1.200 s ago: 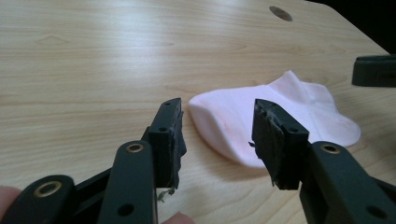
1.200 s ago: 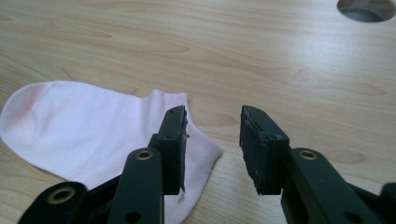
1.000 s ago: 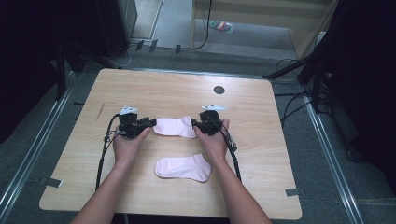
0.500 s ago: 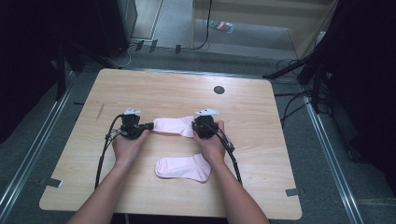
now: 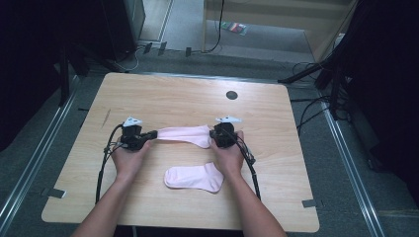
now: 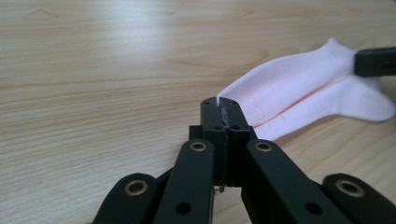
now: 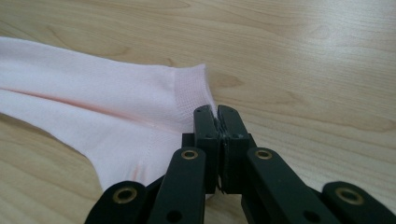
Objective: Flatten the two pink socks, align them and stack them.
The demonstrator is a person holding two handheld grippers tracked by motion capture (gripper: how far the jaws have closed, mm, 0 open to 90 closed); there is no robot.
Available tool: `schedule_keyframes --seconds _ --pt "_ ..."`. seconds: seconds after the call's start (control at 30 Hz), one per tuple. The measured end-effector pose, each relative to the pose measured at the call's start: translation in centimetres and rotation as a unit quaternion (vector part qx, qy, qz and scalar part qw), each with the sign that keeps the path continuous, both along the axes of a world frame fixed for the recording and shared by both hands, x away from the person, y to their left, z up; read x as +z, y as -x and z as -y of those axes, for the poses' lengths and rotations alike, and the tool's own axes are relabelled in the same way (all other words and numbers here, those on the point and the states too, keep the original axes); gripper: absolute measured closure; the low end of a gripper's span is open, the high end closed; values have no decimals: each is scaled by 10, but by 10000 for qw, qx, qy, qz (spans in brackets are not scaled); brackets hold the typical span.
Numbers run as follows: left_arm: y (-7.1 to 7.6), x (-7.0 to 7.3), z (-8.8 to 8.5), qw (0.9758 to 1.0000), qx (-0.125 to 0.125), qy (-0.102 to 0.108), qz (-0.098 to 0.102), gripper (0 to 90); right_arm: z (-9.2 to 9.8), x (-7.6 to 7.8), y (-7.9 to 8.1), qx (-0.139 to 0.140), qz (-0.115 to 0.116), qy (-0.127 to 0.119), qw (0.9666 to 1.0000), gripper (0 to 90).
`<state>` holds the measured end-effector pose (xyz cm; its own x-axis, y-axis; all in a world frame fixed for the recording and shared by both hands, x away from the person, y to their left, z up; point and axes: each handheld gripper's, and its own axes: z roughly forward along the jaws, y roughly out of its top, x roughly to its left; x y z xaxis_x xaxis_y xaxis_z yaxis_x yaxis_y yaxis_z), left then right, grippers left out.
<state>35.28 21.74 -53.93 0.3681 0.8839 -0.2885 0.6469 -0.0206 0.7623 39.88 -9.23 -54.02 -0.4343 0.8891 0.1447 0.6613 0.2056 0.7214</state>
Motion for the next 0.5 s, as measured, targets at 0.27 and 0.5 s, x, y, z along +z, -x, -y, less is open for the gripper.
schedule_keyframes --seconds 0.27,0.5 --pt "33 15 -7 9974 -188 647 240 900 10 35 33 301 276 -412 9983 885" --pt "74 23 -3 9962 -391 691 357 900 22 47 68 464 205 -471 9976 886"
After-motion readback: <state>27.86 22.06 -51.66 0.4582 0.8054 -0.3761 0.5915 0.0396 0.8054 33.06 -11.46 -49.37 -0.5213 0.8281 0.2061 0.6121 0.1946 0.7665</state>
